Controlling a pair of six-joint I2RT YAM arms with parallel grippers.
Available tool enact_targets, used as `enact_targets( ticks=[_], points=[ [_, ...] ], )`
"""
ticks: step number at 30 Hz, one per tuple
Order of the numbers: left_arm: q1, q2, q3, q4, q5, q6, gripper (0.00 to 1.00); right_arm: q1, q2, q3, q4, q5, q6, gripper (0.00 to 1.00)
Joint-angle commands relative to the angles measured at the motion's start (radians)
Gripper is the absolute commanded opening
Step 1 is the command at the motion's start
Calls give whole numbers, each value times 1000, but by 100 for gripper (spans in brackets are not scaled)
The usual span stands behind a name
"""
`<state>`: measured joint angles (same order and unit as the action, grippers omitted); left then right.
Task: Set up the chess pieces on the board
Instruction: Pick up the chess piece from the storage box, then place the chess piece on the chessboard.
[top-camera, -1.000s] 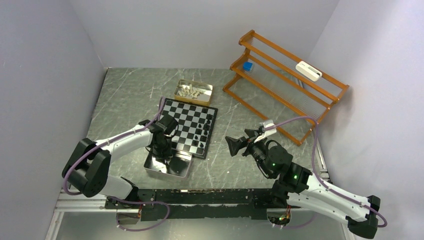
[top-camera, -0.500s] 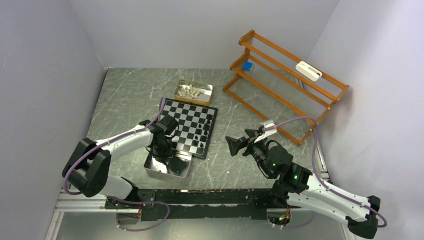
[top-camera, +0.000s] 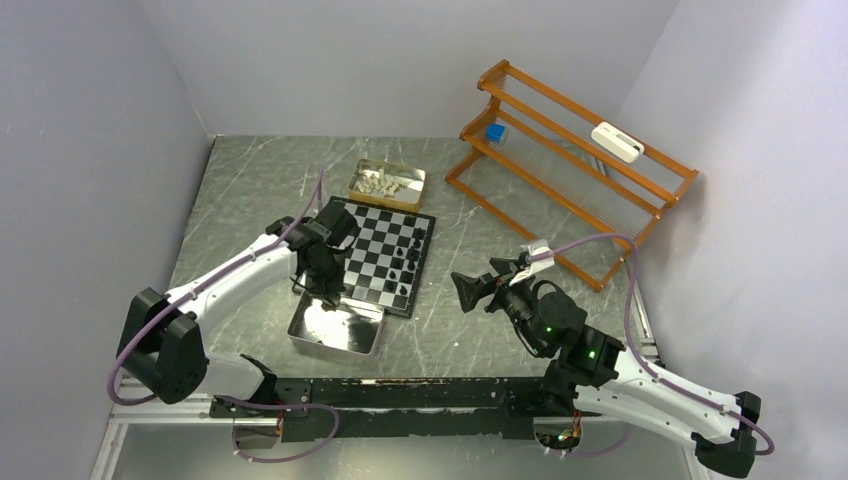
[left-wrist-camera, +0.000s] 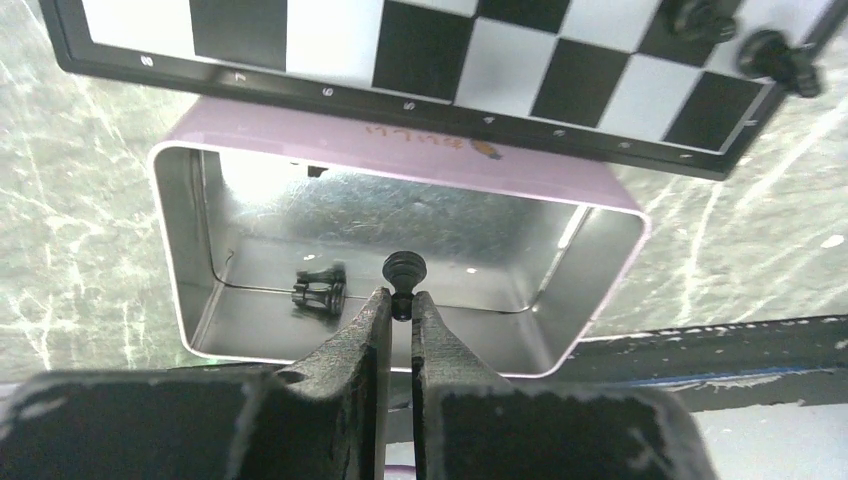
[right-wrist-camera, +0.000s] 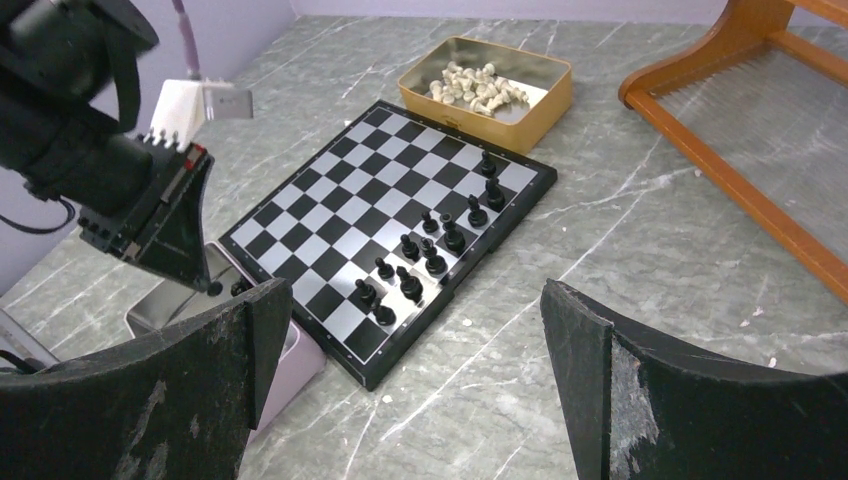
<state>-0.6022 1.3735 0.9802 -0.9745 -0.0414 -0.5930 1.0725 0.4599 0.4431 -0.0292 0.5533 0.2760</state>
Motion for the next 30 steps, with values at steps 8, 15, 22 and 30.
enact_targets(
  ticks=[8,15,22,30],
  points=[
    [-55,101,253,-13,-11,57,13,-3,-6,3,-12,9,28,100],
    [-171,238,348,15,-27,31,13,-3,-20,2,-27,19,31,100],
    [-220,350,382,56,-23,23,12,-3,-36,0,-35,28,17,100],
    [-252,433,422,72,-20,18,12,-3,-55,3,-47,49,-6,100]
  ],
)
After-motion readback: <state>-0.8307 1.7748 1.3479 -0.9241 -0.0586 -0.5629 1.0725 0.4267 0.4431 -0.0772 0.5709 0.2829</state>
